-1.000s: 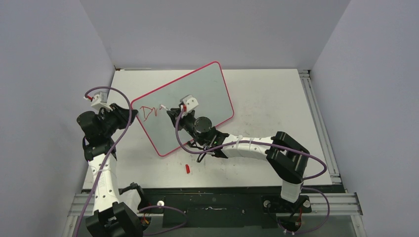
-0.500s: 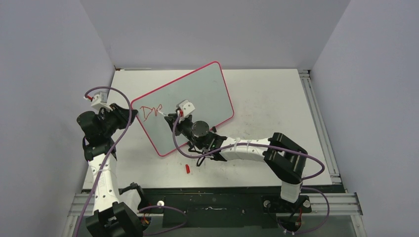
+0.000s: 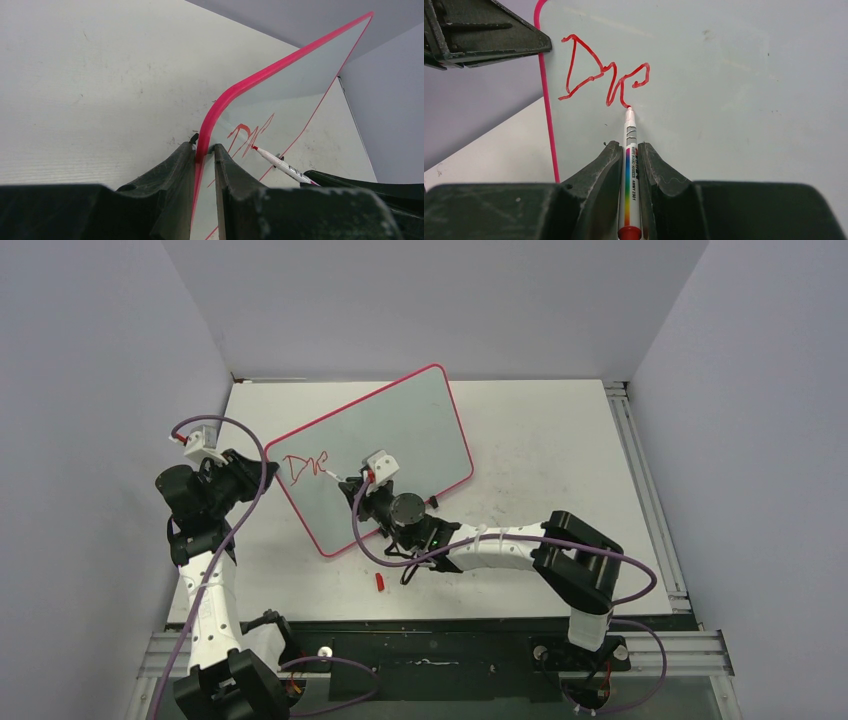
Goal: Write a sentence on the whiteboard
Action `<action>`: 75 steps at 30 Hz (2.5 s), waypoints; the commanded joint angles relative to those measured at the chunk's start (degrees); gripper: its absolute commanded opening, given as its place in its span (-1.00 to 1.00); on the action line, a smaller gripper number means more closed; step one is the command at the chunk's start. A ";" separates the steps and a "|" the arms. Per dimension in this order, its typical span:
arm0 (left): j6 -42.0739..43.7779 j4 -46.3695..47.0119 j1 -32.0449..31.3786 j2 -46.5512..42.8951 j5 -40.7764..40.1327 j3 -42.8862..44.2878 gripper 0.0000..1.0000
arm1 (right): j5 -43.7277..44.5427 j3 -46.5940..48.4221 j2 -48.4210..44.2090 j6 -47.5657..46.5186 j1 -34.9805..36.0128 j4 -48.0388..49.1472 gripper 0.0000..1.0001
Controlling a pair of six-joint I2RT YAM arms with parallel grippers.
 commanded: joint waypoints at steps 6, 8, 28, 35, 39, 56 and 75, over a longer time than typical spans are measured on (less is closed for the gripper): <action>0.04 0.91 -0.59 -0.15 2.73 0.51 -0.63 | 5.84 -1.05 -2.84 -0.14 -1.39 0.51 -0.89; 0.04 0.99 -0.59 -0.15 2.70 0.51 -0.63 | 5.63 -0.94 -2.98 -0.16 -1.45 0.47 -0.89; 0.04 0.76 -0.59 -0.26 2.59 0.33 -0.63 | 0.03 -1.96 -7.25 -1.68 -2.14 2.38 -0.89; 0.12 0.76 -0.63 -0.07 2.63 0.42 -0.63 | -1.47 -0.27 -5.47 -1.26 -3.13 3.19 -0.89; 0.12 0.79 -0.61 0.11 2.59 0.51 -0.63 | -2.01 0.15 -4.91 -1.04 -3.48 3.73 -0.89; 0.12 0.74 -0.60 0.37 2.74 0.51 -0.63 | -2.36 2.03 -2.65 -0.27 -4.46 3.55 -0.89; 0.12 0.80 -0.61 0.37 2.72 0.51 -0.63 | -5.50 1.47 -1.90 0.11 -4.38 2.89 -0.89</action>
